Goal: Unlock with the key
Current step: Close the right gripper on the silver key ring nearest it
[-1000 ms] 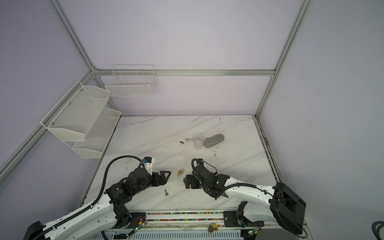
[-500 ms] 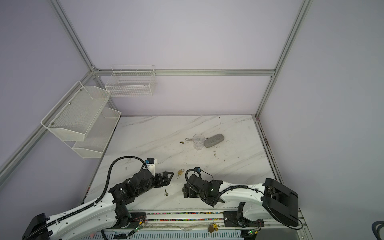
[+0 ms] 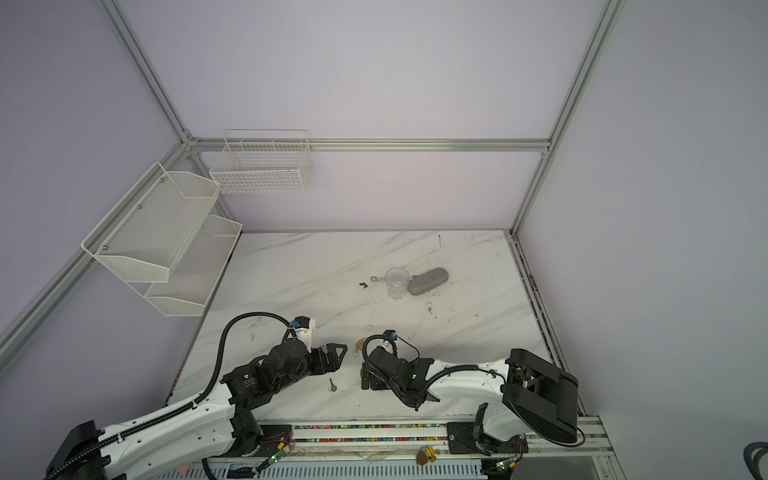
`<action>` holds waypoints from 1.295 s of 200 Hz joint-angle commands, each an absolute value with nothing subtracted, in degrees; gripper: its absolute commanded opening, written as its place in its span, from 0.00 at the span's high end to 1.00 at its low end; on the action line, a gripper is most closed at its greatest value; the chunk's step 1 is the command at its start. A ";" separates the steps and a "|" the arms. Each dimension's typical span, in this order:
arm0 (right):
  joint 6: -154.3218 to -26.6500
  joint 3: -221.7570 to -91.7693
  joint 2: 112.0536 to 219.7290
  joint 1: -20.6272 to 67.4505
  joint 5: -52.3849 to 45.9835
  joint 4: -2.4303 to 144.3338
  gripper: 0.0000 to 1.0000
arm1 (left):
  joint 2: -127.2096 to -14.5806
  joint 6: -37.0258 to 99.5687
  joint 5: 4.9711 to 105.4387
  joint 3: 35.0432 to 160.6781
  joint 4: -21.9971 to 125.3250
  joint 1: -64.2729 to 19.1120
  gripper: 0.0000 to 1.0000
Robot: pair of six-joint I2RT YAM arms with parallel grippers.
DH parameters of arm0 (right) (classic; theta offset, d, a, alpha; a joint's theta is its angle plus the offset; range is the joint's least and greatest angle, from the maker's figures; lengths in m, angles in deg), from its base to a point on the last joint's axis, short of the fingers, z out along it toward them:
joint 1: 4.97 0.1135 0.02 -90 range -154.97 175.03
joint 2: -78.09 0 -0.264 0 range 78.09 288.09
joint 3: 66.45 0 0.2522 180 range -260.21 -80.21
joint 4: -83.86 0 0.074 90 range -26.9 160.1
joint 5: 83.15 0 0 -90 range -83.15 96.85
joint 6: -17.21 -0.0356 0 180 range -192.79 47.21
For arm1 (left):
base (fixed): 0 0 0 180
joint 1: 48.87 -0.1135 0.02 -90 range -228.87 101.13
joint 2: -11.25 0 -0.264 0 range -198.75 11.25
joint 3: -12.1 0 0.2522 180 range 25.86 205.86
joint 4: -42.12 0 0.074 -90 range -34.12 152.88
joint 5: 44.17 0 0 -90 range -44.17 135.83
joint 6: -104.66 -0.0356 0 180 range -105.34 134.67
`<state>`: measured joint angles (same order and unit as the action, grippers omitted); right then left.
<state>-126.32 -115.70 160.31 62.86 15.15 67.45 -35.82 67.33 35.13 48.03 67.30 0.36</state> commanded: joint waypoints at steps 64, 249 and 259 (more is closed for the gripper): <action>-120.59 -121.71 163.08 63.14 17.79 60.53 0.14 | -33.70 68.98 32.18 53.94 69.23 0.61 0.00; -116.38 -118.06 160.63 63.06 18.11 55.39 0.64 | -38.17 68.89 35.84 56.07 66.72 0.61 0.00; -116.13 -117.94 160.94 63.09 17.93 55.77 0.65 | -38.31 68.89 35.83 56.02 66.57 0.57 0.00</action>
